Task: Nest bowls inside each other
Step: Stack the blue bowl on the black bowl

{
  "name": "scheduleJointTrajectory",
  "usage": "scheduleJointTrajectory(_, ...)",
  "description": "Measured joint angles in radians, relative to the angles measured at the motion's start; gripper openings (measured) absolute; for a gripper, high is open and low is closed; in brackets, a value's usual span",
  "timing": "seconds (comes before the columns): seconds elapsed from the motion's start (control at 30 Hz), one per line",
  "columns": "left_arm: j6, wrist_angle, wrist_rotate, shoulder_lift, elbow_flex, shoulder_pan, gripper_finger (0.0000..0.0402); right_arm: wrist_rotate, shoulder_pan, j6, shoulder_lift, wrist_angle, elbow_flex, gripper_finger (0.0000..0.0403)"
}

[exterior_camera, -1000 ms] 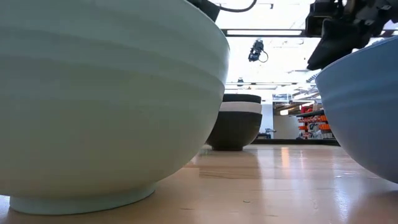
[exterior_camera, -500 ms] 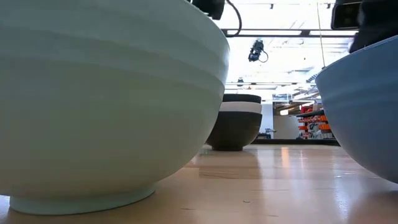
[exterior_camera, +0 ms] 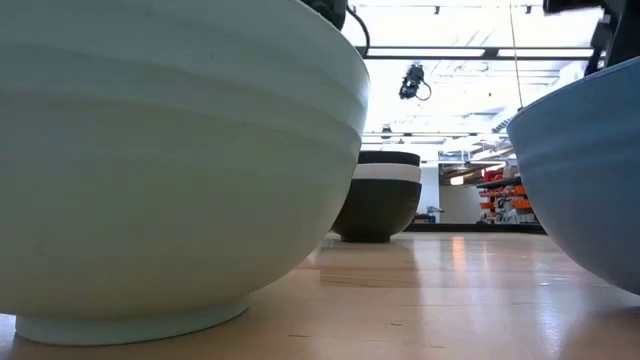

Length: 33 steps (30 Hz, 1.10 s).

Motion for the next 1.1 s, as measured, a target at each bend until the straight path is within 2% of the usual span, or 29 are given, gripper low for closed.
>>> scheduleJointTrajectory(0.23,0.007,0.005,-0.001,-0.075,0.000,-0.002,0.0055,0.002,0.063,0.012,0.190,-0.134,0.216,0.0029)
scheduleJointTrajectory(0.5,-0.012,0.015,-0.047,-0.163,0.000,-0.014,0.0046,-0.052,0.072,0.048,0.346,-0.242,0.341,0.0030)
scheduleJointTrajectory(0.93,-0.043,0.006,-0.136,-0.275,-0.003,-0.093,0.0039,-0.102,0.072,0.094,0.367,-0.336,0.359,0.0030)
scheduleJointTrajectory(1.1,-0.073,0.037,-0.171,-0.335,-0.124,-0.146,0.0041,-0.124,0.073,0.094,0.383,-0.323,0.359,0.0036)
